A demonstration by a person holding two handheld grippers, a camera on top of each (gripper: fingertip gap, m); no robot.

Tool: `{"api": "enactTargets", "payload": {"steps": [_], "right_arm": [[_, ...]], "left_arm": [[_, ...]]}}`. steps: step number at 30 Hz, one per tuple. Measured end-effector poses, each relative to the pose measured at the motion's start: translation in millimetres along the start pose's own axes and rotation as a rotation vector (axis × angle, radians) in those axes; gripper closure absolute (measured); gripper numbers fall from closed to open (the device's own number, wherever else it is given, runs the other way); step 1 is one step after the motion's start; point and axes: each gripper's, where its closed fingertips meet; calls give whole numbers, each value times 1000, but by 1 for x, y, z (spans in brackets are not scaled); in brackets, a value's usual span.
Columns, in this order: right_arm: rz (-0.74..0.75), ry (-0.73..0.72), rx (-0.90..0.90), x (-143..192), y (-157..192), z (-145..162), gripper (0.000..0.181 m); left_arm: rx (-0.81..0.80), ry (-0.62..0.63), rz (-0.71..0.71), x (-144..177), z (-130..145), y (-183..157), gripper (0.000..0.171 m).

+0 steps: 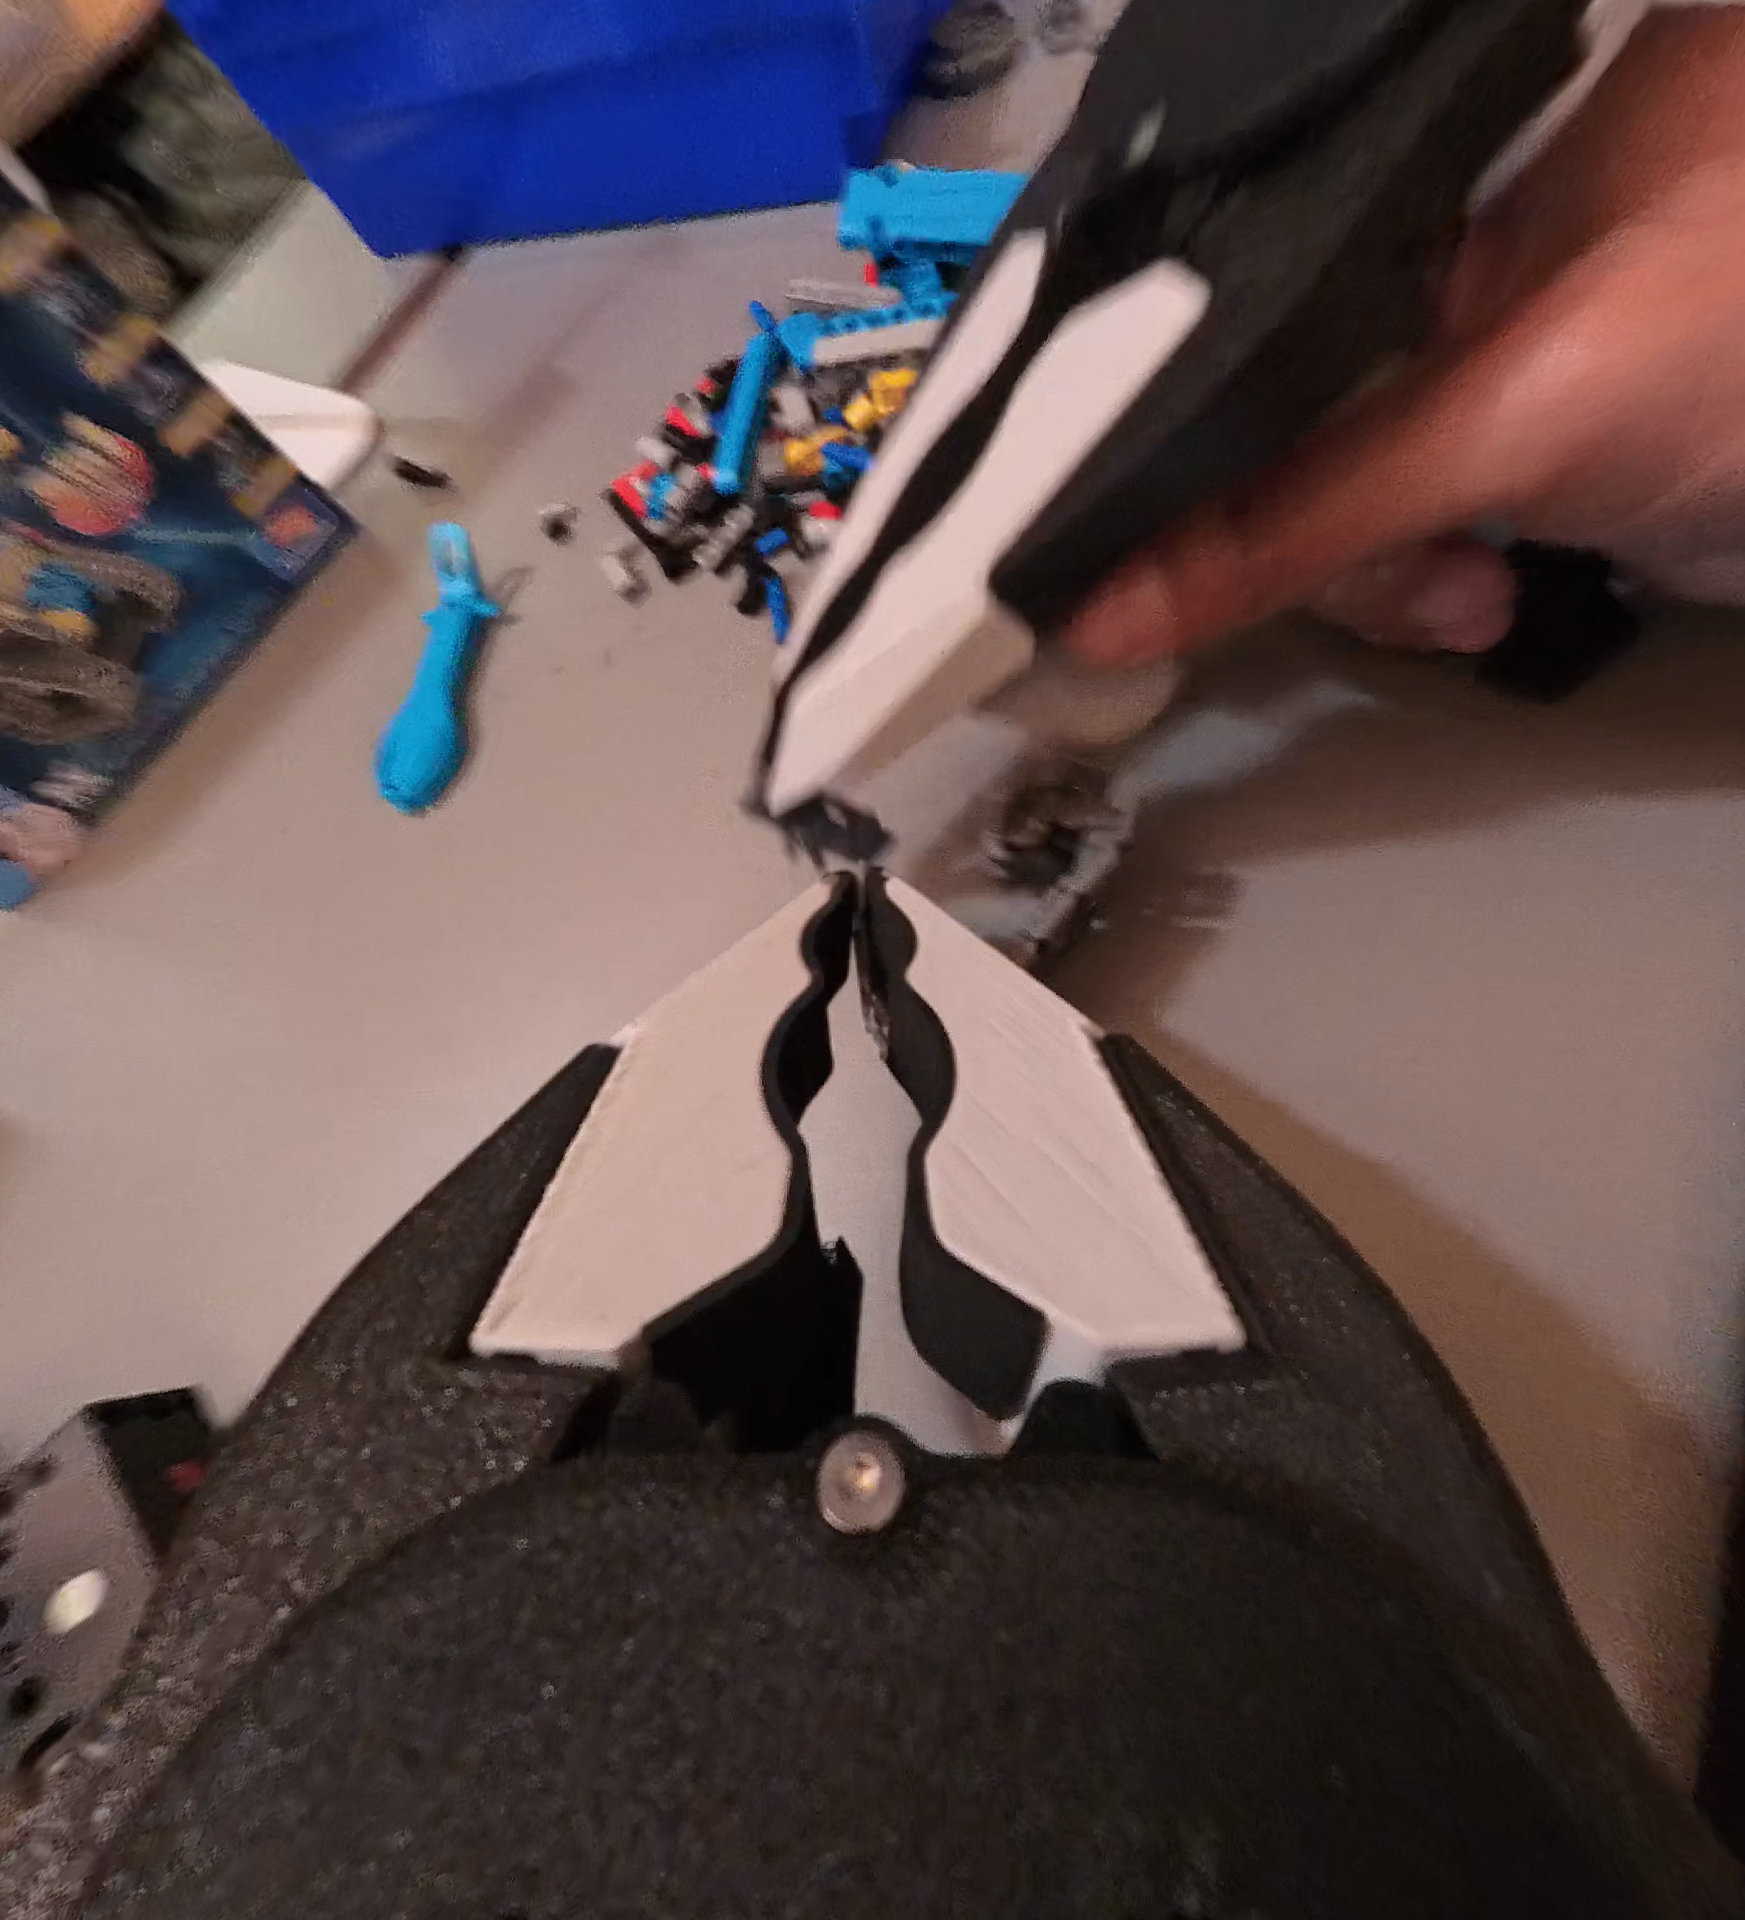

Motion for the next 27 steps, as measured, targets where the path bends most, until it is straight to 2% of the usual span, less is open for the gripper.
{"api": "enactTargets", "payload": {"steps": [2,4,6,8,10,11,14,17,19,20,22,23,25,26,27], "right_arm": [[9,-84,16,19,-9,-15,181],[86,-120,26,48,-35,-21,180],[237,-107,22,93,-82,-17,181],[454,-63,4,156,-144,-4,181],[609,73,-55,212,-195,25,180],[641,111,-73,232,-210,34,180],[594,150,-140,249,-228,49,171],[670,133,-92,260,-234,42,169],[669,48,-67,255,-219,17,158],[606,4,-44,239,-201,2,155],[362,-24,23,179,-141,-18,156],[176,4,62,141,-97,-18,154],[-130,99,122,80,-17,0,139],[-211,128,164,59,10,11,131],[-228,165,230,41,24,22,119]], "left_arm": [[16,-34,101,6,3,-5,170],[-85,-60,53,12,1,7,170],[-101,-12,27,11,10,20,170],[-41,58,-48,6,22,41,168],[-4,49,-58,5,22,46,166],[20,33,-43,5,18,45,162],[82,26,-78,8,13,52,159],[220,15,-55,14,15,59,157],[346,-22,-16,20,12,63,154],[391,-44,0,24,9,66,154],[429,-59,1,29,6,71,154],[426,-53,2,29,7,71,154],[428,-14,36,28,14,65,154],[434,13,67,26,18,60,154],[436,36,88,24,22,55,154]]}}
Point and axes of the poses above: each gripper's, where its closed fingertips meet, x back along the fingers, z out of its underside, y = z × x across the jaws, and after that the axes turned 4 degrees about -z, right-handed
